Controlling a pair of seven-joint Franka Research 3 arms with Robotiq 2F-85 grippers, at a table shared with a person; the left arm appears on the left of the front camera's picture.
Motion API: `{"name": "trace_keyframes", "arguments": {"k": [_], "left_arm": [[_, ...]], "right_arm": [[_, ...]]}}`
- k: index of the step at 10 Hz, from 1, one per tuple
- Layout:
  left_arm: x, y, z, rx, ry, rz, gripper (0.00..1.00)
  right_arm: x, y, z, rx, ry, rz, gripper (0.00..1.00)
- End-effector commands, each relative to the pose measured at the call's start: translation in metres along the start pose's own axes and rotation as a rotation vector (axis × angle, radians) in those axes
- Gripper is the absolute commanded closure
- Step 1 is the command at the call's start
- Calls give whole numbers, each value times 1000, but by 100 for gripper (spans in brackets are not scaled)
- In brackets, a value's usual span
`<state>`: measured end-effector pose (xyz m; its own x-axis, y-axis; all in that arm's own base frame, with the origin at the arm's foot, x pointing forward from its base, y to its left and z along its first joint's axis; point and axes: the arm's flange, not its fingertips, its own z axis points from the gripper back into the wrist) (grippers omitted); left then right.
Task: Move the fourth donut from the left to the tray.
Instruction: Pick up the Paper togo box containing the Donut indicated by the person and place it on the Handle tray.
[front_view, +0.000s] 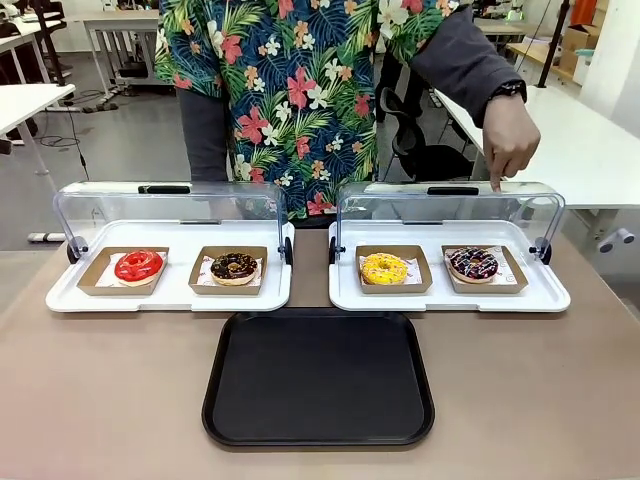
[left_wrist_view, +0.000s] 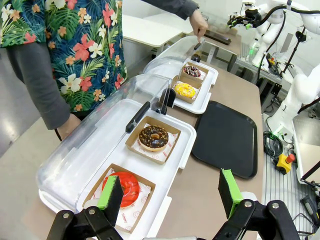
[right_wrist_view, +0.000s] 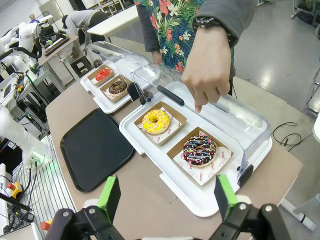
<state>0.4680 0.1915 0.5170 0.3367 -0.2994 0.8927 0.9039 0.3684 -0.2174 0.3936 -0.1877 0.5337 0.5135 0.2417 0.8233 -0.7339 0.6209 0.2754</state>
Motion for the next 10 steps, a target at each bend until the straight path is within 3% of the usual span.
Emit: {"name": "trace_keyframes", "arguments": {"k": [1,3,5,9,10], "left_arm": [[1,-1,1,1,-4,1,0],[1,-1,1,1,-4,1,0],[1,-1,1,1,-4,1,0],[1,-1,1,1,-4,1,0],[1,-1,1,1,-4,1,0]], "right_arm": [[3,-1,-1,3,-24,20,0],[0,0,0,0,0,0,0],[20,-3,-17,-7,109,101,0],[25,8,-88,16,422,450,0],[16,14,-106,-46,478,545,0]]}}
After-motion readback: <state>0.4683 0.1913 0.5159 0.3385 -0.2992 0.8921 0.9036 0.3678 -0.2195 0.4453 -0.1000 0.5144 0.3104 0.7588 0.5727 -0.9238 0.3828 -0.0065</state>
